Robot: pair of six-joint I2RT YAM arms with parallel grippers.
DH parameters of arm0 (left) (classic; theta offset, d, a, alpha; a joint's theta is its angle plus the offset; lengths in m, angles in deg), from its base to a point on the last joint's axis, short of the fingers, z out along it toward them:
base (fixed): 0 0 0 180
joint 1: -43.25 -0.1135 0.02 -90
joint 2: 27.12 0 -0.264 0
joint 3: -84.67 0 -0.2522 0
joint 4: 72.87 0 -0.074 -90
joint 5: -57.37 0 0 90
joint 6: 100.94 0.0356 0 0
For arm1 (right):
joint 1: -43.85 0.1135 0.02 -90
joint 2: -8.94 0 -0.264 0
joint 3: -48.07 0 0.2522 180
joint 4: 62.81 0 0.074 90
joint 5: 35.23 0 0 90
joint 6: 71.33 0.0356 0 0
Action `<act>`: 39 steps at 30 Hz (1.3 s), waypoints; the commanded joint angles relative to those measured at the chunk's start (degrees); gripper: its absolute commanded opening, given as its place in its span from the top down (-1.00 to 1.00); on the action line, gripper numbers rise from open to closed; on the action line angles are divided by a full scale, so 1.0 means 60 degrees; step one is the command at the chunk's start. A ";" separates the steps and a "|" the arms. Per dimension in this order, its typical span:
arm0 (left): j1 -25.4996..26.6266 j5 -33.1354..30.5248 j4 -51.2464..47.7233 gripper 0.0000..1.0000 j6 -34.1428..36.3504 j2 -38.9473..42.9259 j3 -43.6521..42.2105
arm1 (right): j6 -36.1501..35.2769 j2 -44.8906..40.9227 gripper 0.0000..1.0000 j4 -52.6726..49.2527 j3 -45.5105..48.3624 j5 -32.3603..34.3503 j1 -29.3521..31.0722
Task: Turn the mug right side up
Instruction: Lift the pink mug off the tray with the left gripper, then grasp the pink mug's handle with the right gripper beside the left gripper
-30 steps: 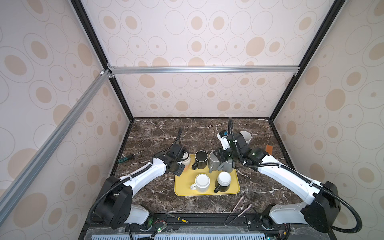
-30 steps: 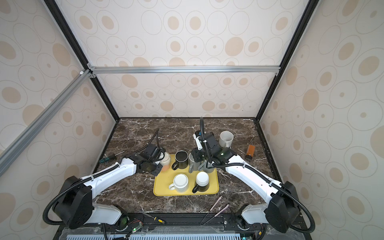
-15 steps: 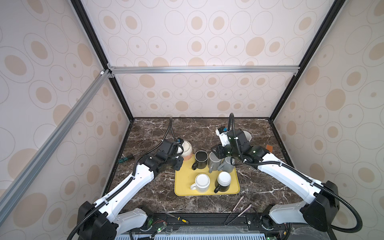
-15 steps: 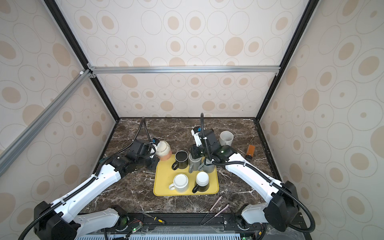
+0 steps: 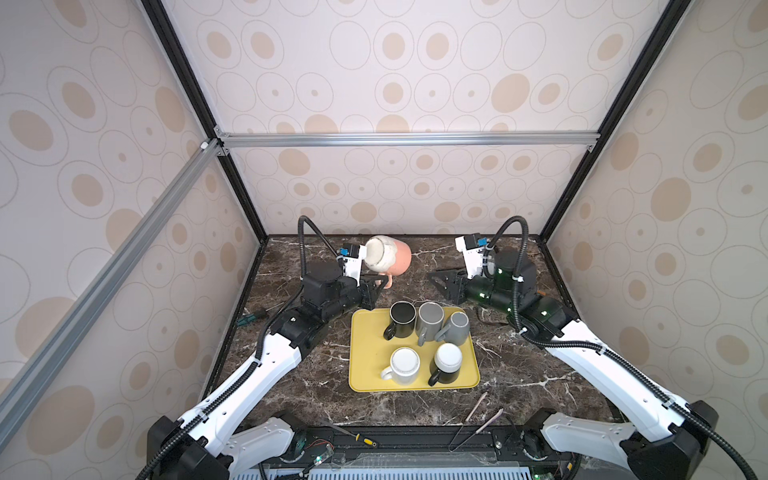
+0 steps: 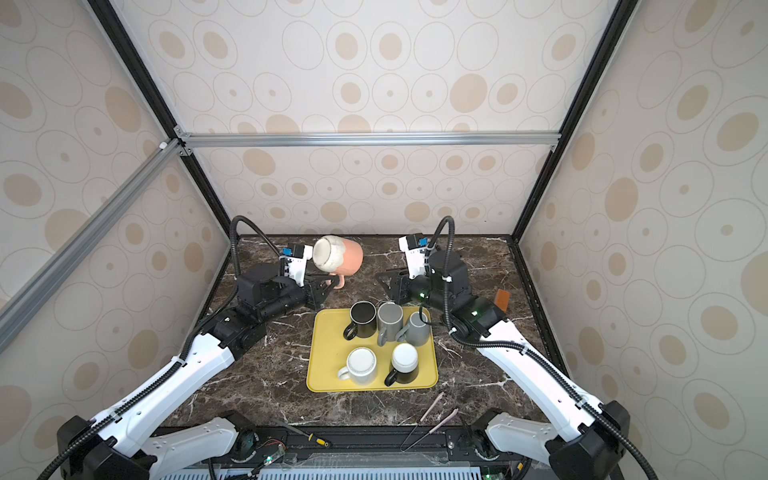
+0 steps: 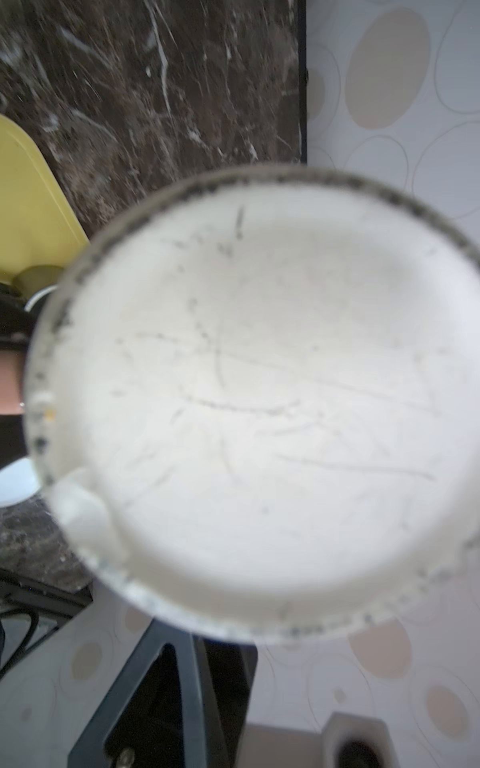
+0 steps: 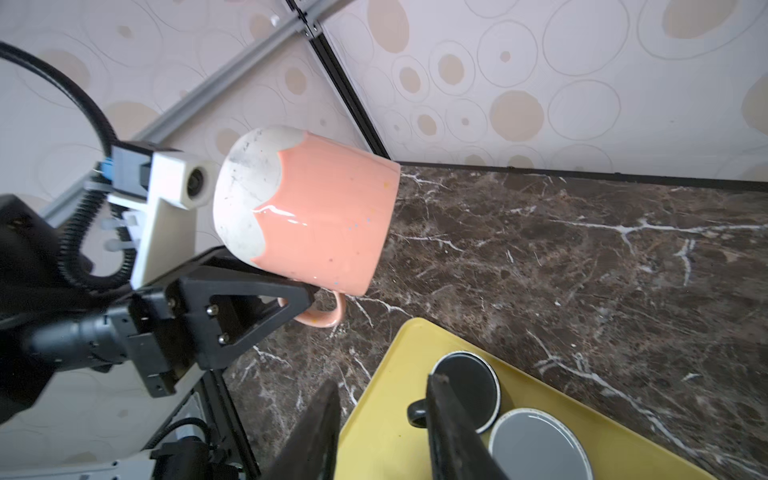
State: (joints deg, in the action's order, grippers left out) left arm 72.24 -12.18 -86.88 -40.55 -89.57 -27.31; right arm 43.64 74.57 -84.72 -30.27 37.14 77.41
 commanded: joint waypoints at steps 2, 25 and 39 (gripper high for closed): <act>-0.0318 0.1806 0.4166 1.00 -0.1942 0.0357 -0.0070 | 0.0777 -0.0098 0.20 0.1223 0.0290 -0.1260 -0.0232; -0.0323 0.1659 1.3922 1.00 -0.7494 -0.1640 -0.2610 | 0.4097 0.1304 0.15 0.7420 0.1369 -0.3089 -0.0405; -0.0299 0.1746 1.3782 1.00 -0.7337 -0.1683 -0.2411 | 0.4702 0.1997 0.15 0.8078 0.1000 -0.3549 -0.0205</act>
State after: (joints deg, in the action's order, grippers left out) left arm 70.34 -2.45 -12.00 -84.87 -100.76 -44.93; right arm 70.18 85.23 -39.17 -22.29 17.60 75.51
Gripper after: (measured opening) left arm 0.190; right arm 0.422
